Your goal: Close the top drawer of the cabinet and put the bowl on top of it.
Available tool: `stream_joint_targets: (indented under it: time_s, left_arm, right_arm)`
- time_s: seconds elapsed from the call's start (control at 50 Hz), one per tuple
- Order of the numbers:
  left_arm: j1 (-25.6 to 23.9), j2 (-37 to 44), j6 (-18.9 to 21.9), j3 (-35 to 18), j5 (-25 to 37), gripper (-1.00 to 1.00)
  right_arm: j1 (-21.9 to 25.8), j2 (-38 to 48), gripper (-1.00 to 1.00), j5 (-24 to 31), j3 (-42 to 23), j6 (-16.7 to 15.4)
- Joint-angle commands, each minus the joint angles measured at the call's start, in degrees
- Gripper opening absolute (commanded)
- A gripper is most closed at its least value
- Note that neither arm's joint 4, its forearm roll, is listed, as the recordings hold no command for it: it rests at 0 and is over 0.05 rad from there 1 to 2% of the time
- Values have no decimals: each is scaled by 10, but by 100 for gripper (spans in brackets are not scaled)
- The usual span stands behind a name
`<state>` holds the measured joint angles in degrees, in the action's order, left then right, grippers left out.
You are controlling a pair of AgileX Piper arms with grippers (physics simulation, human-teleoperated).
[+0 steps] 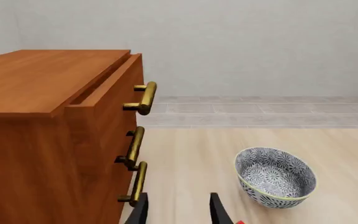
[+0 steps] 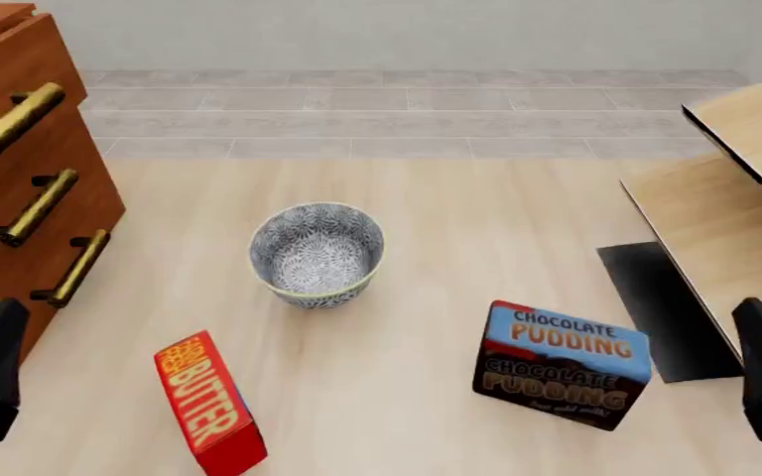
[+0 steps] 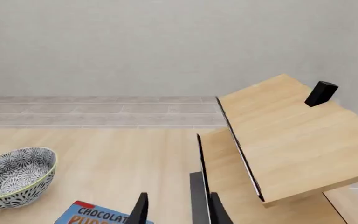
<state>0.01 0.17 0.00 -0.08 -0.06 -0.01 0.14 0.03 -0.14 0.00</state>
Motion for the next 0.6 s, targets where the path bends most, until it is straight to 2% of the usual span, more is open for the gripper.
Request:
stream_joint_targets:
  time_s: [0.02,0.52,0.54,0.56,0.58,0.6]
  left_arm:
    - [0,5,0,-1,-3,100]
    - [0,5,1,-2,-3,100]
    - [-16,12,1,-1,-9,100]
    - [-10,11,-1,-1,-8,100]
    - [-18,57,-21,-2,-31,100]
    - [-18,61,-21,-2,-35,100]
  right_arm:
    - [0,2,100,4,-5,0]
    - [0,3,100,4,-6,0]
    - [0,3,100,4,-6,0]
    - [0,3,100,4,-6,0]
    - [0,3,100,4,-6,0]
    - [0,3,100,4,-6,0]
